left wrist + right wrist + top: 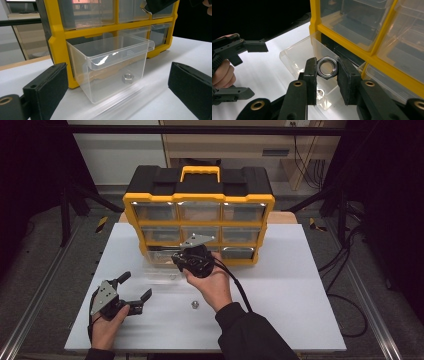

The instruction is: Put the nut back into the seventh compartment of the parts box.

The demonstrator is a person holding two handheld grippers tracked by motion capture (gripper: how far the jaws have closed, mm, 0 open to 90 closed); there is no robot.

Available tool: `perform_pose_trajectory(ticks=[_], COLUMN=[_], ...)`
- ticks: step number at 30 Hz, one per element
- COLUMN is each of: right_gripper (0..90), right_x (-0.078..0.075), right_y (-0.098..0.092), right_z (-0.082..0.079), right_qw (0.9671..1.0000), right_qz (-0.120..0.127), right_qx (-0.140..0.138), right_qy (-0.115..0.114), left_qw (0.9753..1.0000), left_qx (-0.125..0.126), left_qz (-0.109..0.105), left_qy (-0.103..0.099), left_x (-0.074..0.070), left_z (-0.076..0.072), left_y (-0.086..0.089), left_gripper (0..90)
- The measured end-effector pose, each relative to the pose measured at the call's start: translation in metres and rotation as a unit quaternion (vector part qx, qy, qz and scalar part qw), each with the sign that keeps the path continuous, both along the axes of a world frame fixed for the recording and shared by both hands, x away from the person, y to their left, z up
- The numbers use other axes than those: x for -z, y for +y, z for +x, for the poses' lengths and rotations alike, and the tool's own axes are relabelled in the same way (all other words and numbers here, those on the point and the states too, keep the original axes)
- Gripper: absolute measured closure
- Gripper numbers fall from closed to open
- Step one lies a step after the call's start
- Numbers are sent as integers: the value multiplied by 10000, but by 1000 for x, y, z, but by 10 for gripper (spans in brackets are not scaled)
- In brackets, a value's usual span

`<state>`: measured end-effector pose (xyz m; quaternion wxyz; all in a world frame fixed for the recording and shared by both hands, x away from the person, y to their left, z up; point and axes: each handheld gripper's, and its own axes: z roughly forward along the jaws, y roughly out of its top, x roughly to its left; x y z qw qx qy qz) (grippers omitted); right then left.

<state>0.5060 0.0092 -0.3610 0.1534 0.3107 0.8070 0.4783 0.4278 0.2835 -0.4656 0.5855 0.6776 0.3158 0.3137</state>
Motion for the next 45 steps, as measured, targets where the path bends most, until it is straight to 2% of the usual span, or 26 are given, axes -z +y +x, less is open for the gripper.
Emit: perform_pose_trajectory(ticks=[13,17,32,33,34,35,36,40,44,45], right_gripper=[698,698,698,697,685,609,579,509,409,378], right_x=[3,5,11,11,12,13,14,13,9,8], right_y=[6,10,20,21,21,21,22,23,20,19], right_z=[4,5,15,15,16,17,17,14,9,7], right_qw=[9999,9997,9996,9993,9993,9994,9994,9994,9994,9993], right_qz=[39,74,-71,-30,-69,-74,-84,-199,-296,-307], right_qx=[-38,-64,-69,-44,-63,-60,-18,56,92,131], right_qy=[107,206,281,359,352,347,332,278,149,176], left_qw=[10000,10000,10000,10000,10000,10000,10000,10000,10000,10000], left_qx=[1,3,-1,0,1,-1,-3,0,-10,-12], left_qz=[8,15,14,16,24,33,28,29,22,21], left_qy=[-4,0,5,4,4,2,1,4,4,4], left_x=[0,0,0,0,0,0,0,0,0,0], left_z=[0,0,0,0,0,0,0,0,0,0], left_y=[0,0,0,0,0,0,0,0,0,0], left_gripper=[26,26,26,26,26,26,26,26,26,26])
